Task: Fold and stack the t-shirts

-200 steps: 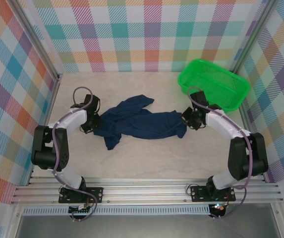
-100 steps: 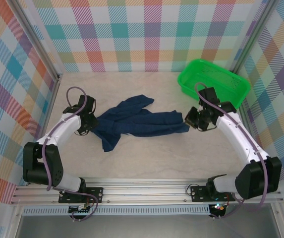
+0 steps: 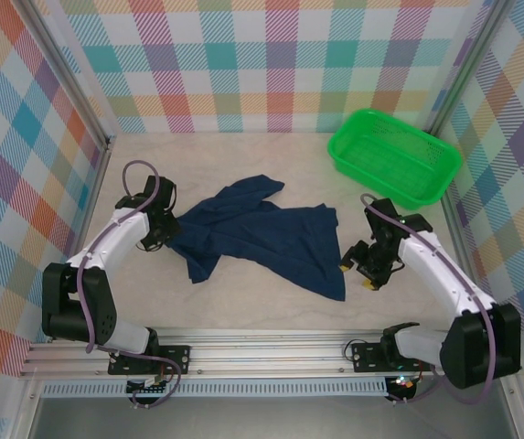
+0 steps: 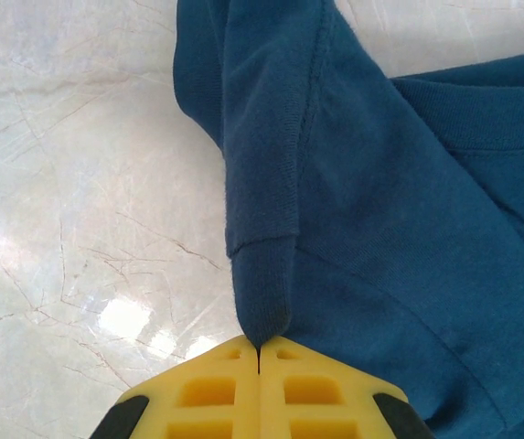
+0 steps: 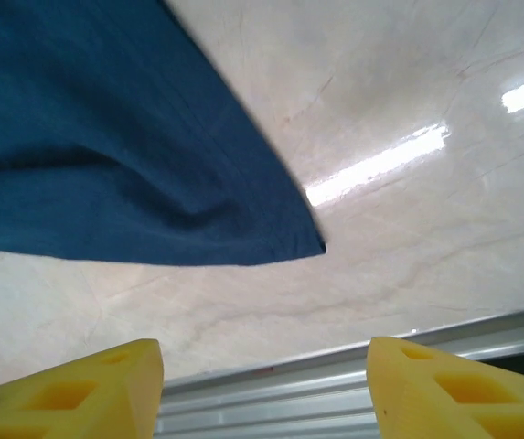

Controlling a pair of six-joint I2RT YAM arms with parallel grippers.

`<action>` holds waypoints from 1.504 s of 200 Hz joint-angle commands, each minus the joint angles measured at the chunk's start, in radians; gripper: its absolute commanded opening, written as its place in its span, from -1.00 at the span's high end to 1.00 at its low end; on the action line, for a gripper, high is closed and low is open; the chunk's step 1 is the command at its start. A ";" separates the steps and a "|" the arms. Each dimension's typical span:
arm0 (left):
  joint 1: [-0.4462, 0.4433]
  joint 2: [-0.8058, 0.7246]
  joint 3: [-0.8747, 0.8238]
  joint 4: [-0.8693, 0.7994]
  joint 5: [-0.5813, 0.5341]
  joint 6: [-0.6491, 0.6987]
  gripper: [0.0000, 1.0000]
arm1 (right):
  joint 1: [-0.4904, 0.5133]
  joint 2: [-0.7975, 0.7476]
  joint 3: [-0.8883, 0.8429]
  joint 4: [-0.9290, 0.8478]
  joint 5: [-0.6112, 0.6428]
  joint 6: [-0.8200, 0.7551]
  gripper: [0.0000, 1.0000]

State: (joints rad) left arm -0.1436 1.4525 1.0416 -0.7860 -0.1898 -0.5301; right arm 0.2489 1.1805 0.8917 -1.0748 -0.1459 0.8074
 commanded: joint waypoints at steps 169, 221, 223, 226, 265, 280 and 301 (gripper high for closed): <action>0.107 0.039 -0.169 0.103 0.277 -0.084 0.45 | 0.109 0.609 0.169 0.436 0.049 0.000 0.34; 0.107 -0.037 -0.132 0.032 0.117 -0.055 1.00 | 0.099 0.758 0.306 0.323 0.166 -0.057 0.37; 0.106 -0.049 -0.131 0.025 0.106 -0.054 1.00 | 0.098 0.763 0.312 0.317 0.171 -0.060 0.38; 0.107 -0.068 -0.132 0.016 0.093 -0.053 1.00 | 0.096 0.772 0.324 0.308 0.178 -0.064 0.38; 0.107 -0.286 -0.190 -0.080 -0.033 -0.064 1.00 | 0.070 0.842 0.442 0.257 0.230 -0.117 0.38; 0.115 -0.326 -0.228 -0.097 -0.096 -0.064 1.00 | 0.070 0.855 0.479 0.247 0.235 -0.138 0.38; 0.154 -0.299 -0.243 -0.063 -0.132 -0.017 1.00 | 0.074 0.858 0.508 0.250 0.212 -0.163 0.37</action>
State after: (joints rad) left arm -0.0311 1.1179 0.8387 -0.8185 -0.2184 -0.5961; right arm 0.3264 1.9957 1.3800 -0.7952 0.0277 0.7013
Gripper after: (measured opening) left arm 0.049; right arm 0.313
